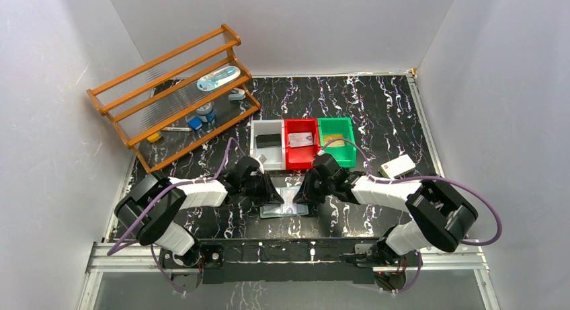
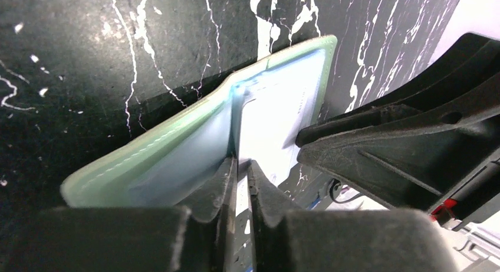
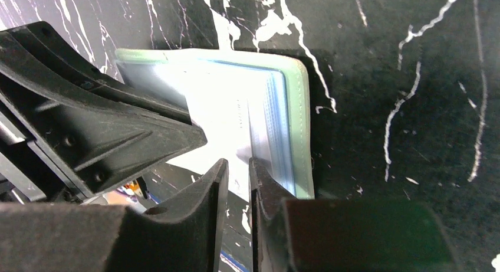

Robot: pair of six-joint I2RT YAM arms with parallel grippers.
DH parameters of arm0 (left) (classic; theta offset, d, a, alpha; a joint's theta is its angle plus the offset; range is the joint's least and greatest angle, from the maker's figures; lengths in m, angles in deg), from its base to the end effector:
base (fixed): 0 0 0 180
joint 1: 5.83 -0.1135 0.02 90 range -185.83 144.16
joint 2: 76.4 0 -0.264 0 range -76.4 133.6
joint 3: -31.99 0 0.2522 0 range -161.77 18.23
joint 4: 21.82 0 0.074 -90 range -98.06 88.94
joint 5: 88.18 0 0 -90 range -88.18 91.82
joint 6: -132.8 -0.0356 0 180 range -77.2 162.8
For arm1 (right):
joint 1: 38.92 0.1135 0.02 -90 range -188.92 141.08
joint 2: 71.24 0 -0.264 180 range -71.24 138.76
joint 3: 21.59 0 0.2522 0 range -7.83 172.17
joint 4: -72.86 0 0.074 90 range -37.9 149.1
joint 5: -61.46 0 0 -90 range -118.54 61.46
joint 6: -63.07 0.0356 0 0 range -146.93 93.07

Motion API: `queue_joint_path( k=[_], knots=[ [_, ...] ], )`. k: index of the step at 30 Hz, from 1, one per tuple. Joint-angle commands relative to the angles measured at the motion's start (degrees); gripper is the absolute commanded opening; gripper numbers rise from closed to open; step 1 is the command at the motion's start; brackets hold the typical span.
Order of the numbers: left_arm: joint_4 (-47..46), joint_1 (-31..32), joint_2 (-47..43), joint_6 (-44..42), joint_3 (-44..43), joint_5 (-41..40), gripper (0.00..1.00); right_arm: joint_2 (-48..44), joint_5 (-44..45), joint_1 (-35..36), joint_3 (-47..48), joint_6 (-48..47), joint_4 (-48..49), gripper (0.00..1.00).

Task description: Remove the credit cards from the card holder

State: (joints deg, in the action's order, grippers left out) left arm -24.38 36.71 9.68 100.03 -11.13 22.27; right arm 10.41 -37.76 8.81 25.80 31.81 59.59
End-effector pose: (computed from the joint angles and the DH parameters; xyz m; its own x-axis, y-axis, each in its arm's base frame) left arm 0.1893 -0.1905 0.1354 -0.9560 -0.1921 -0.2218 0.0475 0.6448 -0.7629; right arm 0.1732 0.1990 0.1522 -0.9440 0.2159 -0.2493 0.0073 0.7696 0.6385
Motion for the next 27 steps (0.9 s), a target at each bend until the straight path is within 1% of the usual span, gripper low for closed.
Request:
queue_joint_path(
  k=[1, 4, 6, 10, 13, 16, 18, 20, 23, 27],
  knots=[
    [-3.91, 0.5, -0.55, 0.88, 0.97, 3.66, 0.02, -0.68, -1.47, 0.6, -3.69, 0.26, -2.44, 0.28],
    [1.9, 0.43, -2.31, -1.16, -1.15, 0.92, 0.0, -0.29, -0.67, 0.61, -0.93, -1.6, -5.9, 0.28],
    [3.76, 0.43, -3.42, -2.01, -1.5, -0.68, 0.0, -0.09, 0.32, 0.57, 0.76, -2.79, -7.87, 0.29],
    [7.27, 0.46, -4.16, -4.34, -3.0, -1.4, 0.0, -0.47, 3.73, 0.55, 5.43, -6.06, -13.73, 0.3],
    [7.89, 0.43, -4.26, -5.07, -2.96, -1.56, 0.0, -2.16, 6.74, 0.54, 7.89, -7.43, -16.85, 0.31],
    [8.16, 0.43, -3.73, -5.41, -3.1, -1.44, 0.0, -3.88, 5.83, 0.54, 8.72, -8.29, -15.35, 0.32],
    [8.65, 0.44, -3.33, -5.99, -3.82, -0.83, 0.0, -3.65, 2.62, 0.6, 8.67, -8.45, -11.81, 0.33],
    [9.39, 0.44, -3.21, -6.35, -4.35, -0.47, 0.0, -1.87, -1.04, 0.56, 8.82, -7.79, -7.36, 0.33],
    [9.43, 0.43, -3.52, -6.29, -4.44, -0.17, 0.0, 1.82, -2.89, 0.61, 9.75, -6.34, -4.61, 0.32],
    [10.03, 0.43, -3.82, -6.02, -4.43, -0.8, 0.0, 6.25, 0.36, 0.6, 10.63, -5.2, -7.48, 0.3]
  ],
)
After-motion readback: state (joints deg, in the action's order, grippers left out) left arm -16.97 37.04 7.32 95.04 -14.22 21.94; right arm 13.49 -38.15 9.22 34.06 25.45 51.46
